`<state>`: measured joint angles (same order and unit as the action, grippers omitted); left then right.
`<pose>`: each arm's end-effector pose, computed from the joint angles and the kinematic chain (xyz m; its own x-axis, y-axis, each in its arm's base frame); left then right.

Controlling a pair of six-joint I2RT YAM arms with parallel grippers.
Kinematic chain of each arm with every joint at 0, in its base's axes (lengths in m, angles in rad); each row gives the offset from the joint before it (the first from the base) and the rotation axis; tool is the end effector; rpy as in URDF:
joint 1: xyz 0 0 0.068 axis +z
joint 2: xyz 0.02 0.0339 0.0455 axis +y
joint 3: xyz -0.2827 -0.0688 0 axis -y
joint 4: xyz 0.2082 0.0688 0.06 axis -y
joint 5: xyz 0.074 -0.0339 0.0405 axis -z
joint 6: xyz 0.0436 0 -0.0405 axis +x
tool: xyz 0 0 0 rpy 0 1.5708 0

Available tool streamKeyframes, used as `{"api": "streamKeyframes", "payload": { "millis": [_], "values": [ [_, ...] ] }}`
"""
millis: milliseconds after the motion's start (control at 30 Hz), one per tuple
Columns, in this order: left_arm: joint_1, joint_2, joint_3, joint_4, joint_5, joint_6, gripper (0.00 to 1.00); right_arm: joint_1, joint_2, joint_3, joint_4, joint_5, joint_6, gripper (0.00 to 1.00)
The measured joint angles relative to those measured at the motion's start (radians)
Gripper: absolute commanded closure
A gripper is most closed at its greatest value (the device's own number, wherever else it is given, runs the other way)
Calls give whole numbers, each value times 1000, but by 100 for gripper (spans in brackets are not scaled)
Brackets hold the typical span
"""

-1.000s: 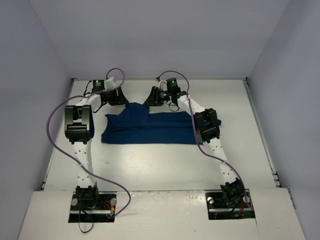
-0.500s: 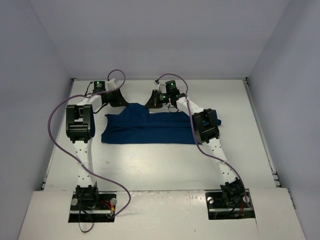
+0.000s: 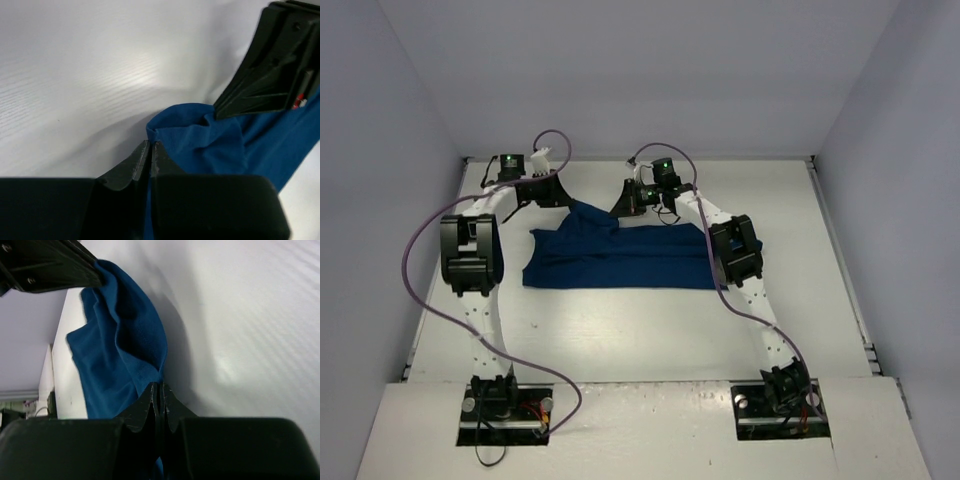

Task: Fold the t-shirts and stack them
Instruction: Fold the other side of the tshirt into a rectangle

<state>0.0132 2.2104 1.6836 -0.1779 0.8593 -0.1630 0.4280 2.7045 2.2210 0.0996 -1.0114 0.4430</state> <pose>0.4773 -0.0267 0.2211 -0.7314 -0.1156 -0.6721 0.4557 0.6504 -0.6078 0.5109 0.2737 0.1531 -0.7088 -0.0733 -0.7016 -0.6989 0.2081 0.6843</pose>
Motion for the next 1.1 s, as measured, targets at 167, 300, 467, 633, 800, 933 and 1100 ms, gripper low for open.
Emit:
{"api": "streamKeyframes", "payload": {
  "millis": [167,300,467,633,800,933,1100],
  "values": [
    [0,-178,-89,-25,36,86,100,11,-124,-92,-7,-39,-69,100],
    [0,-288,-154,-82,68,198,100,28,-220,-168,0,-78,-110,100],
    [0,-337,-263,-161,98,319,100,49,-304,-292,12,-111,-154,100],
    [0,-342,-384,-272,119,428,100,65,-342,-433,3,-126,-204,100],
    [0,-392,-472,-347,143,526,100,72,-362,-529,-20,-131,-264,100],
    [-7,-503,-543,-388,159,583,100,72,-399,-575,-51,-130,-333,100],
    [-39,-622,-594,-419,180,626,100,81,-459,-610,-83,-130,-430,100]
  ]
}}
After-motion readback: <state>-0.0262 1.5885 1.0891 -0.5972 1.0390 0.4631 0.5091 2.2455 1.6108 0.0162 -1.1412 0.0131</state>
